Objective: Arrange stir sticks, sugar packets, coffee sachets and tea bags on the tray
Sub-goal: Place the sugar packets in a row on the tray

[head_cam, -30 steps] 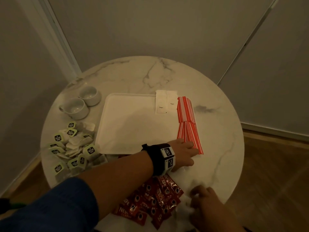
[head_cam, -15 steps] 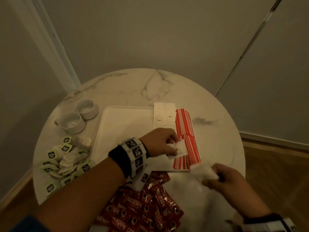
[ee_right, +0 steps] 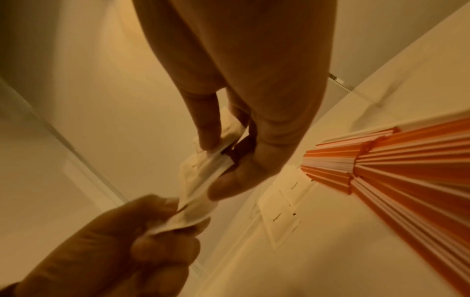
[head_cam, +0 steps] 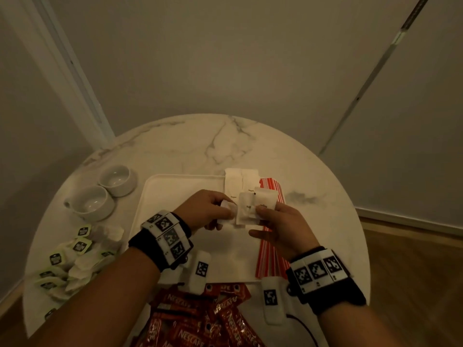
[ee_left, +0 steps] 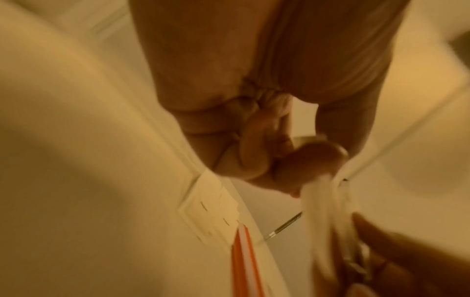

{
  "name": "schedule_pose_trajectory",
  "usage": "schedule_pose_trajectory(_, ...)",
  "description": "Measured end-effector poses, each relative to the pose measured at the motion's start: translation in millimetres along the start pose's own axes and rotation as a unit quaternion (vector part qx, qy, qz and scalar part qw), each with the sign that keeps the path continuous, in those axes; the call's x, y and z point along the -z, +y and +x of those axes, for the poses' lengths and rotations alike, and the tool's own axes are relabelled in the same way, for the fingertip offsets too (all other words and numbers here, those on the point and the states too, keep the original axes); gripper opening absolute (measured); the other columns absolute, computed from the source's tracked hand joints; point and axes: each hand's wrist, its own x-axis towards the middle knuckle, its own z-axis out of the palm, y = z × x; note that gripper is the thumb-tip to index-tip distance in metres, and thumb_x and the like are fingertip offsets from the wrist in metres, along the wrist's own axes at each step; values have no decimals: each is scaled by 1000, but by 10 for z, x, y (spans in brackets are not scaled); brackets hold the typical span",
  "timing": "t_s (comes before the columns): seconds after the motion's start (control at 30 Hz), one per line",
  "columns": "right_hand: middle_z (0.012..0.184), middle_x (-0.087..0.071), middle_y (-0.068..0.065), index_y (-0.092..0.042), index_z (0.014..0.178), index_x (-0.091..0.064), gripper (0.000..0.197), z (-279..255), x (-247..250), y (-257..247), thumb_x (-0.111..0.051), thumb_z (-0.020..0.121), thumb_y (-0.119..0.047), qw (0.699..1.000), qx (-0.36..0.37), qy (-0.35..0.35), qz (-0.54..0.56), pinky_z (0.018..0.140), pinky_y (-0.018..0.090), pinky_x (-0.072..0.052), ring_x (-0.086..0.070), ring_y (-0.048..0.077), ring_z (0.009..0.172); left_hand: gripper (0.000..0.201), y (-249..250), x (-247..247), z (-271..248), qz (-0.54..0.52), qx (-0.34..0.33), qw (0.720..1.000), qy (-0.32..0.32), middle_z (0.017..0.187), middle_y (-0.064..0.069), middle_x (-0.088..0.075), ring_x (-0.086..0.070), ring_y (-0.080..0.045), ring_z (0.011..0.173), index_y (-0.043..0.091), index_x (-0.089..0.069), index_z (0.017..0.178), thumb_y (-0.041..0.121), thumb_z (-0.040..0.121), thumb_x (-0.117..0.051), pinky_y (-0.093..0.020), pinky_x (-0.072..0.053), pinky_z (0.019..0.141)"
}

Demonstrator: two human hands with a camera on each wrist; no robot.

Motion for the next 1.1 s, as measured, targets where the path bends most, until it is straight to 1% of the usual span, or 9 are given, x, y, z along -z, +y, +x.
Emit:
schedule_pose_trajectory(0.13,94,-74,10,-9,102,-67,15,94,-77,33,-59,91,-5,1000,11,9,-5,64,34,-59,-72,27,86,15,-42,-59,53,-177,11,984,23,74,-12,-62,-52,-14,55,3,-69,93,-1,88,-56,-21,-37,43)
schedule_pose_trajectory(0.23,97,-73,13,-9,106,-67,18,161,-109,66,-60,90,-4,999,29,18,-18,64,35,-58,-72,29,88,11,-69,-131,81,-162,-16,986,25,81,-14,-64,-50,-16,61,7,-73,92,7,86,-63,-22,-38,49)
schedule_pose_trajectory(0.37,99,-72,12,-10,110,-66,19,240,-151,64,-58,92,-8,999,28,4,-43,64,36,-57,-70,28,88,12,-153,-137,143,-157,-20,983,94,88,-22,-69,-60,-33,76,3,-73,88,12,85,-66,-41,-51,70)
schedule_pose_trajectory(0.47,79,-63,11,0,91,-66,17,458,-49,-16,-57,92,-14,990,13,103,-99,59,33,-51,-59,24,72,10,-184,-52,173,-252,18,961,117,88,-18,-70,-65,-31,81,1,-69,88,10,85,-66,-48,-53,80)
schedule_pose_trajectory(0.57,65,-53,13,0,71,-61,18,711,134,-67,-62,87,-10,960,23,133,-245,60,34,-45,-50,21,57,16,-227,42,176,-317,43,940,120,97,-19,-70,-68,-34,88,2,-66,98,11,86,-65,-53,-57,75)
schedule_pose_trajectory(0.63,68,-58,10,-3,74,-63,10,835,197,-70,-66,83,-7,925,28,127,-357,63,35,-50,-56,22,61,19,-259,69,185,-310,56,941,122,98,-19,-69,-67,-34,88,2,-65,103,11,86,-66,-48,-58,65)
schedule_pose_trajectory(0.8,89,-63,9,-3,93,-66,15,1013,187,-107,-69,79,-8,853,28,101,-512,65,28,-50,-60,24,80,9,-290,24,253,-205,83,969,113,85,-15,-66,-65,-26,69,8,-66,91,11,83,-69,-38,-56,54)
schedule_pose_trajectory(0.93,88,-59,2,-9,91,-62,17,1069,143,-116,-70,76,-8,838,53,104,-533,67,26,-43,-56,21,84,31,-265,-26,304,32,57,995,75,102,-7,-69,-68,-25,84,20,-65,114,22,84,-69,-30,-55,58)
schedule_pose_trajectory(1.1,88,-57,2,-10,93,-53,24,1120,104,-100,-70,76,-8,834,67,114,-536,66,28,-40,-54,21,83,39,-219,-95,355,294,17,955,30,136,-2,-54,-50,-17,122,16,-59,128,25,91,-54,-25,-37,100)
